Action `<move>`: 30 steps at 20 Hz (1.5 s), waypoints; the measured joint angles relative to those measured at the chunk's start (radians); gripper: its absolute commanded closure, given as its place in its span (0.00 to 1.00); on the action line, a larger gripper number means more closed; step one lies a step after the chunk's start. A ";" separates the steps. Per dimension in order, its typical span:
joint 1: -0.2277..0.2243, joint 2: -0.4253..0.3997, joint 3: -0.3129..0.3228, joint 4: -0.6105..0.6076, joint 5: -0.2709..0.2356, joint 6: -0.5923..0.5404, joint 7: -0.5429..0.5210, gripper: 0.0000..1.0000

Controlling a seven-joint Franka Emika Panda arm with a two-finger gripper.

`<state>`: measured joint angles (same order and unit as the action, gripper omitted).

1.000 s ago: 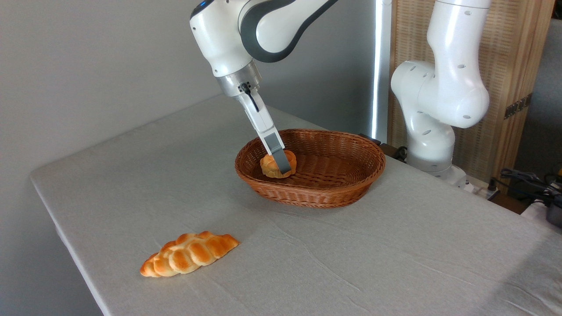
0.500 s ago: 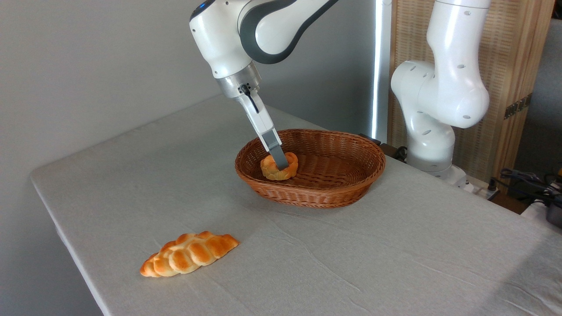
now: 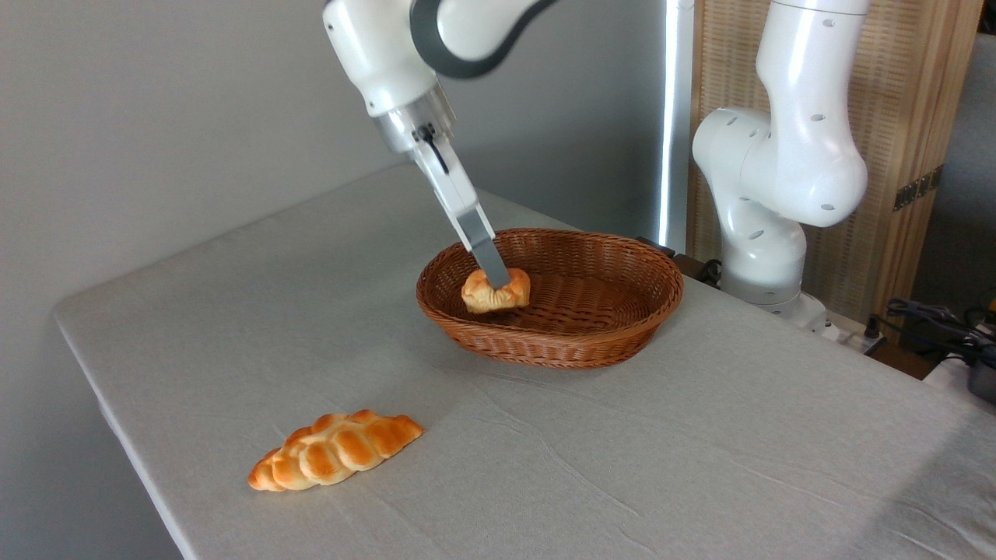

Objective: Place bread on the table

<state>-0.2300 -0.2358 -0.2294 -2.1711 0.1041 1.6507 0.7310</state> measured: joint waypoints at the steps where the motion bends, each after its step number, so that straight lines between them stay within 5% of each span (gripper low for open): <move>1: 0.000 -0.001 0.012 0.037 0.013 -0.035 0.024 0.86; 7: 0.005 0.007 0.158 0.196 0.037 -0.028 0.146 0.74; 9: 0.006 0.029 0.175 0.207 0.099 0.074 0.166 0.73; 12: 0.002 0.077 0.173 0.205 0.174 0.160 0.167 0.53; 13: 0.000 0.102 0.172 0.203 0.187 0.187 0.167 0.37; 15: -0.010 0.156 0.170 0.184 0.197 0.272 0.167 0.31; 17: -0.017 0.188 0.169 0.140 0.204 0.350 0.167 0.00; 30: -0.014 0.150 0.189 0.114 0.223 0.390 0.135 0.00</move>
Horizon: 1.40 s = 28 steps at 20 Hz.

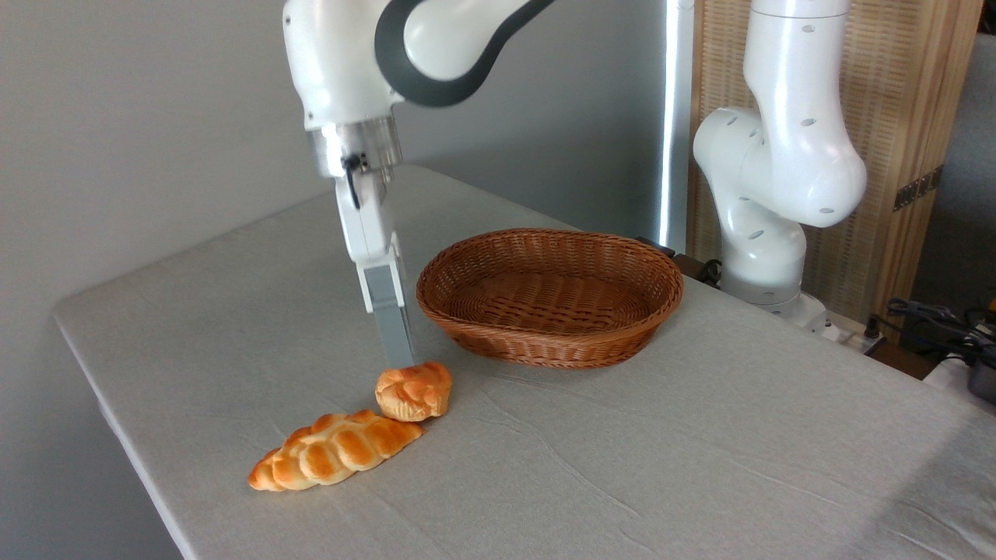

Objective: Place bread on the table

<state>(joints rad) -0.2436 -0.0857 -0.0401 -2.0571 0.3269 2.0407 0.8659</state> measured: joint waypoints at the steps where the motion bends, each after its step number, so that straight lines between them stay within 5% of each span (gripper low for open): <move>1: 0.004 -0.015 0.022 0.022 -0.002 0.000 -0.023 0.00; 3: 0.018 -0.040 0.061 0.075 -0.054 0.000 -0.099 0.00; 6: 0.062 -0.055 0.078 0.159 -0.203 -0.040 -0.199 0.00; 10: 0.101 -0.043 0.078 0.294 -0.341 -0.297 -0.225 0.00; 13: 0.104 -0.009 0.074 0.363 -0.373 -0.425 -0.221 0.00; 17: 0.126 0.028 0.073 0.406 -0.404 -0.460 -0.174 0.00; 25: 0.133 0.032 0.073 0.412 -0.401 -0.460 -0.167 0.00; 28: 0.134 0.032 0.073 0.414 -0.362 -0.460 -0.167 0.00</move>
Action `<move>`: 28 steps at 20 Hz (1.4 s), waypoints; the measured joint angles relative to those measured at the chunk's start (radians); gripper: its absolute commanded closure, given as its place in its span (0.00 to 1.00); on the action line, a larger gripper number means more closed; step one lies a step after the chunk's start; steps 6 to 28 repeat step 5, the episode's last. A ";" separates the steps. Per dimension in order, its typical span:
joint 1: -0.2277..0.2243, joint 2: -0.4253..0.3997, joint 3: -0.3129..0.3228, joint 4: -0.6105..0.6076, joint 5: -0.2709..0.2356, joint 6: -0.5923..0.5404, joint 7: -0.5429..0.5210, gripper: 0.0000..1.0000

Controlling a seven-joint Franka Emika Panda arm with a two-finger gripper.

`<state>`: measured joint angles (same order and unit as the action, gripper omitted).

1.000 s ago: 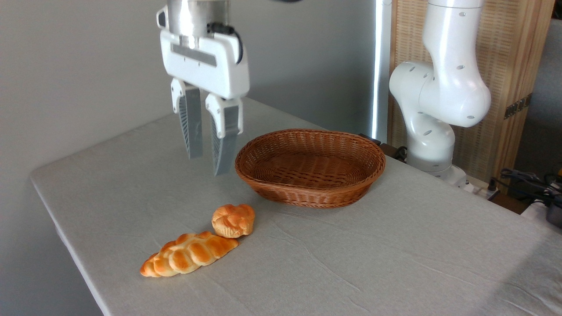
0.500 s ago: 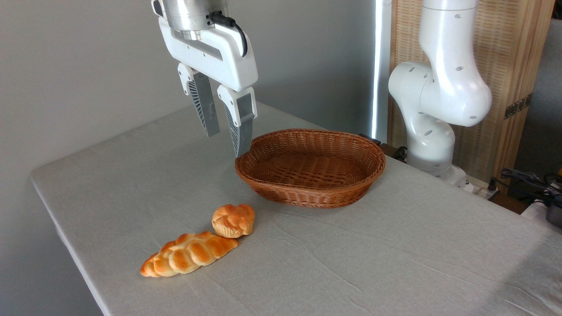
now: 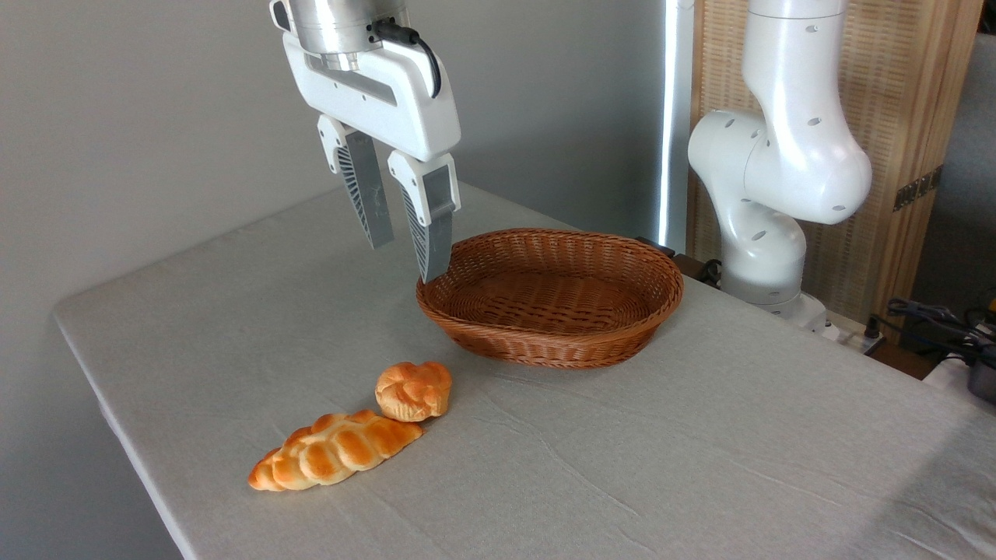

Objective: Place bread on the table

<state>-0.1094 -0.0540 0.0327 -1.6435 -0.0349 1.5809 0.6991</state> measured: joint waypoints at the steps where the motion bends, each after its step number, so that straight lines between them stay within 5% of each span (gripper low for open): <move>1: 0.001 0.000 0.000 0.001 0.006 0.000 0.000 0.00; 28: 0.001 0.000 0.000 0.002 0.017 0.000 0.003 0.00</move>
